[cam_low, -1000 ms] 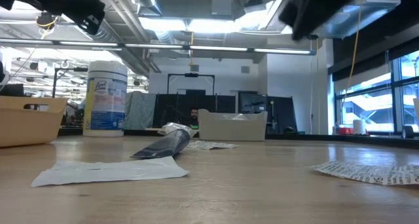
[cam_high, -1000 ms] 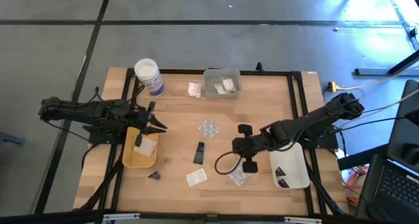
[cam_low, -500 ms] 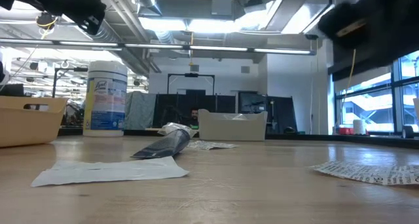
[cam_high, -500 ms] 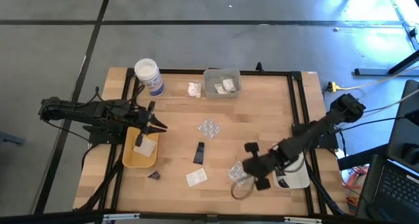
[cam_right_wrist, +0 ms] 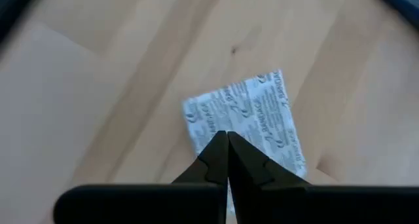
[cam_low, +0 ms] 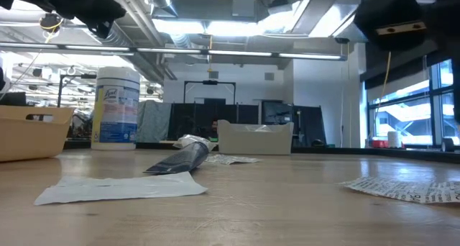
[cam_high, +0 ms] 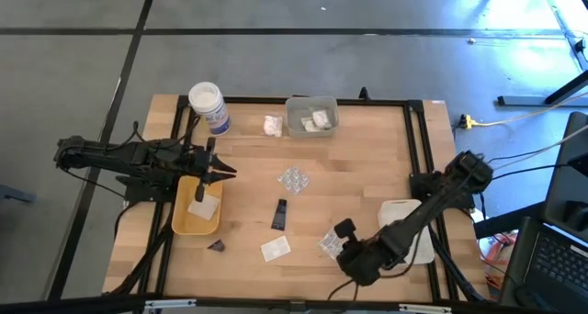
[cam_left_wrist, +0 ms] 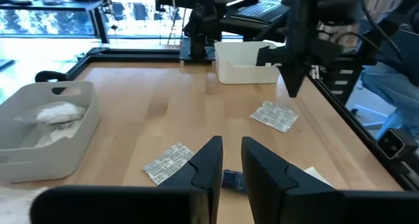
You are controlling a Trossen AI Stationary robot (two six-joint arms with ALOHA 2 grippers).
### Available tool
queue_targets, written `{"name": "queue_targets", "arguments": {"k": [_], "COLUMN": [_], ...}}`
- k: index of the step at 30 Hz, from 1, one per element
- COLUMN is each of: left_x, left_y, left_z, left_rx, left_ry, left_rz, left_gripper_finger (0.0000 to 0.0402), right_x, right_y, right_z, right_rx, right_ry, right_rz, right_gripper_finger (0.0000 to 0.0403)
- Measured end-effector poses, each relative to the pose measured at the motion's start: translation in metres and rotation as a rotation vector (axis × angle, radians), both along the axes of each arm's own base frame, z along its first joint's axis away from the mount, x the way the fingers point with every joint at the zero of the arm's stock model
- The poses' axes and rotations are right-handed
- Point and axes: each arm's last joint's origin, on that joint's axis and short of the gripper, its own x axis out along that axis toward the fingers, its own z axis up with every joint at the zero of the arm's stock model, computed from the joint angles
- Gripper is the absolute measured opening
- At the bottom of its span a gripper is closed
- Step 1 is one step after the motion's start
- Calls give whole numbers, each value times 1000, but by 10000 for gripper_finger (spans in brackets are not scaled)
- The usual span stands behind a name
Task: Pick & Place Travel size toiletries
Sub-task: Put the white bandage pack into the yellow bin
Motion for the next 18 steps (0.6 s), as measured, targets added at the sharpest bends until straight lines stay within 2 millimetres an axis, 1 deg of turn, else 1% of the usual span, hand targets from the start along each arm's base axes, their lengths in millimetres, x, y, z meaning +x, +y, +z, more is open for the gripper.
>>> {"name": "queue_targets", "arguments": {"k": [2, 5, 8, 11, 14, 18], "left_x": [0, 0, 0, 0, 0, 0], "left_y": [0, 0, 0, 0, 0, 0], "left_z": [0, 0, 0, 0, 0, 0], "left_rx": [0, 0, 0, 0, 0, 0], "left_ry": [0, 2, 2, 2, 3, 2], "left_rz": [1, 0, 0, 0, 0, 0], "left_gripper_finger": [56, 54, 52, 53, 56, 56], "right_x": [3, 6, 5, 1, 0, 0], "right_y": [4, 15, 26, 30, 33, 35], "right_z": [0, 3, -2, -8, -14, -27], "right_rx": [-67, -112, -78, -34, -14, -33], "right_ry": [52, 67, 105, 152, 163, 186], "right_rz": [-14, -21, -17, -57, -122, -134], "right_gripper_finger": [11, 10, 5, 8, 31, 79]}}
